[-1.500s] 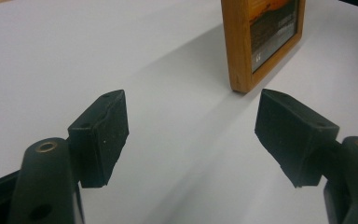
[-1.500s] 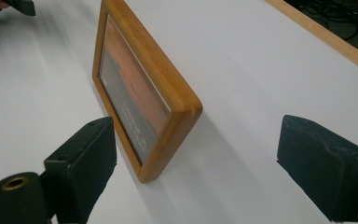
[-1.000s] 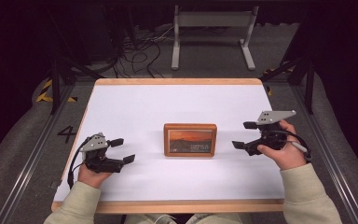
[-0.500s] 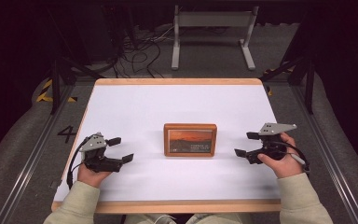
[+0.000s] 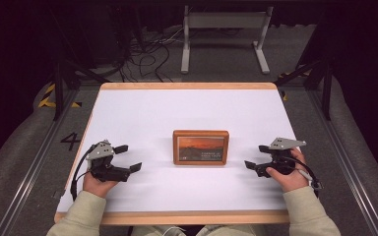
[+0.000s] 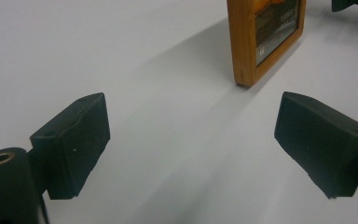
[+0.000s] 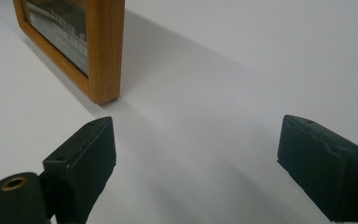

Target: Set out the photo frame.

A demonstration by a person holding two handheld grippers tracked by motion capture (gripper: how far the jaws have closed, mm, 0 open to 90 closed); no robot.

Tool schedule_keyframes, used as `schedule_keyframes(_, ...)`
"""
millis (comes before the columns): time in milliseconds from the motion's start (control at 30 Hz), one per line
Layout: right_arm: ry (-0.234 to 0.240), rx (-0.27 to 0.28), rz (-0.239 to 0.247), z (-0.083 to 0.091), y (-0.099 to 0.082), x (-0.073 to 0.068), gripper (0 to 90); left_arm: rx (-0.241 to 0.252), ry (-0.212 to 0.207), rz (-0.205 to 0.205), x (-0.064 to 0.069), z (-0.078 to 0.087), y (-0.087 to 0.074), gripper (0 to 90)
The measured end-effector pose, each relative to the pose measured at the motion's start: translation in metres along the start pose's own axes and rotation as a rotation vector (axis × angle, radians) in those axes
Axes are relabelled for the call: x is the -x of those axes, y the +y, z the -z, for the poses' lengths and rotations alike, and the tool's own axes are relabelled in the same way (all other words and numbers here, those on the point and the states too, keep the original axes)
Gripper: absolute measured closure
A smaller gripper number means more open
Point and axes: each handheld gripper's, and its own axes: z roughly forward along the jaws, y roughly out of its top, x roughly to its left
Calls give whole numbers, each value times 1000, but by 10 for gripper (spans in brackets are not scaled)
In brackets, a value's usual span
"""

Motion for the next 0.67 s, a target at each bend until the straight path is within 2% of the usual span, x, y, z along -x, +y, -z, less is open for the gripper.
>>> schedule_keyframes(167,-40,-4,-23,-4,-2,-2,121,-3,2,0,0,-1,0,105)
schedule_keyframes(667,-40,-10,-16,-5,-2,-1,116,-10,14,23,-2,-2,-2,107)
